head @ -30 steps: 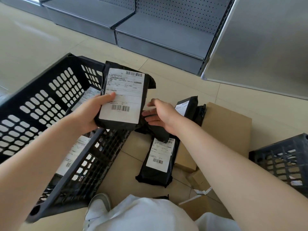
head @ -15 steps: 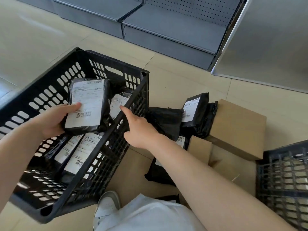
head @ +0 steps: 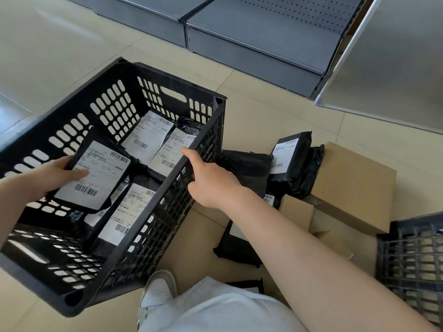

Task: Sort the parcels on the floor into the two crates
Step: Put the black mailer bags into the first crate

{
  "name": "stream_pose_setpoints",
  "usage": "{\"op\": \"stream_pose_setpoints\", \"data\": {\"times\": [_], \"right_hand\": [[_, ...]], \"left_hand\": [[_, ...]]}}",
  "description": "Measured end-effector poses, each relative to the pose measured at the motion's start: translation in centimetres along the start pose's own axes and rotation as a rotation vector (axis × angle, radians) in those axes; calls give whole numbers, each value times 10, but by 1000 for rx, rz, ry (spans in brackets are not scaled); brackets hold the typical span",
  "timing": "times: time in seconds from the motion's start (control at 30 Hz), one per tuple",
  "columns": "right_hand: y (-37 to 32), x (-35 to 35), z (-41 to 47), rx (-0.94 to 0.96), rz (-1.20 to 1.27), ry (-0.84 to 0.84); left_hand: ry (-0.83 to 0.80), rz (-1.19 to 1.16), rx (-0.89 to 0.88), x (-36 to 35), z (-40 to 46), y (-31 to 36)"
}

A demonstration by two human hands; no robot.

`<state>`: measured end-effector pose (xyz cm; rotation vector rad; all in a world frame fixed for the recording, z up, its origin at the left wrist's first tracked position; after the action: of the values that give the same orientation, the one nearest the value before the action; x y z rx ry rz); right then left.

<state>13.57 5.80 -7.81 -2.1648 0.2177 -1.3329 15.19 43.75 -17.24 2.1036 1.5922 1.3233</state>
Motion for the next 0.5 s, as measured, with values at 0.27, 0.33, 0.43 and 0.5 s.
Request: {"op": "stream_pose_setpoints", "data": {"times": [0.27,0.33,0.43,0.5], "right_hand": [[4,-3,1,-10,9,-6],[6,-4,2,-10,5,-3],[6,-5,2,-11,11,-1],[5,-6,2,-14,5,-1]], "left_hand": [[-157,151,61,-38,-13,-2],[-207,191,65,-45,-15,-7],[-245,227,82,-49,-17,-11],[-259,288,122,-45,-14,-18]]}}
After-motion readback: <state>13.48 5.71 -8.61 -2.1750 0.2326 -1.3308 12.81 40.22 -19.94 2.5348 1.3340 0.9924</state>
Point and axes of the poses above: each hand's wrist, its own z-axis towards the middle knuckle, its own x-axis out of the back of the hand, y = z × x, the point moved 9 cm from there along z, towards the middle knuckle, and after that the axes turned 2 degrees about y, right-handed, at the moved point
